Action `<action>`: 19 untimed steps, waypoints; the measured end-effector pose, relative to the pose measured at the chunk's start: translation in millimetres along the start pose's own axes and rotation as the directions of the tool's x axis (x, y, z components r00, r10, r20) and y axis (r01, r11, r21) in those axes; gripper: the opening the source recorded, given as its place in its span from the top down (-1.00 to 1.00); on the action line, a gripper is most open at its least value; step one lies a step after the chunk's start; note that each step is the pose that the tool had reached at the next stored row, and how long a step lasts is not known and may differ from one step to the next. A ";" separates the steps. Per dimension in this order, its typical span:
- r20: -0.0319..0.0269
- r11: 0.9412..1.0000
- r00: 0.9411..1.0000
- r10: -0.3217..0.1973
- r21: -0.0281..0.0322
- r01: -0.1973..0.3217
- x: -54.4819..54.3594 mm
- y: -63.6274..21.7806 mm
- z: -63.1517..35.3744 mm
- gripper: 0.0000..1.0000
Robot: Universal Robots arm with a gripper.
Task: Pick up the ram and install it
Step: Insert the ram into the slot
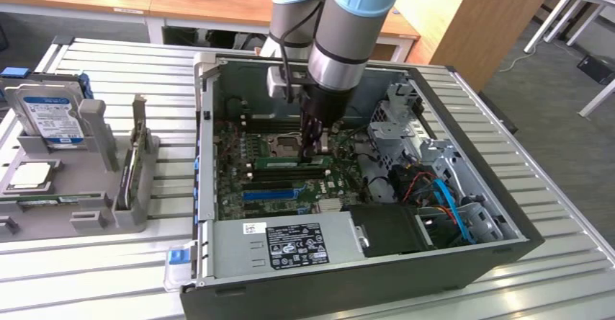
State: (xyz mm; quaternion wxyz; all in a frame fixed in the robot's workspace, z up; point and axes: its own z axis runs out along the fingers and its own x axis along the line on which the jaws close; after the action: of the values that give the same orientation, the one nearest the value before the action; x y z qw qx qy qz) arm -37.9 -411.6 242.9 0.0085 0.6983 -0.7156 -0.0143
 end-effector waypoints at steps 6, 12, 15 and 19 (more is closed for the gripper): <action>0.000 1.000 1.000 0.001 0.000 -0.001 0.1 0.0 1.6 0.76; 0.000 1.000 1.000 0.009 0.000 -0.009 0.1 0.0 2.3 0.76; 0.000 1.000 1.000 0.009 0.000 -0.009 0.1 -0.1 2.8 0.76; 0.000 1.000 1.000 0.009 0.000 -0.009 0.2 -0.1 4.2 0.76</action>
State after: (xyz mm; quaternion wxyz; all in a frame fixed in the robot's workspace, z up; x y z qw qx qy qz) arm -37.9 -411.8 238.7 0.0085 0.6951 -0.7187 -0.0143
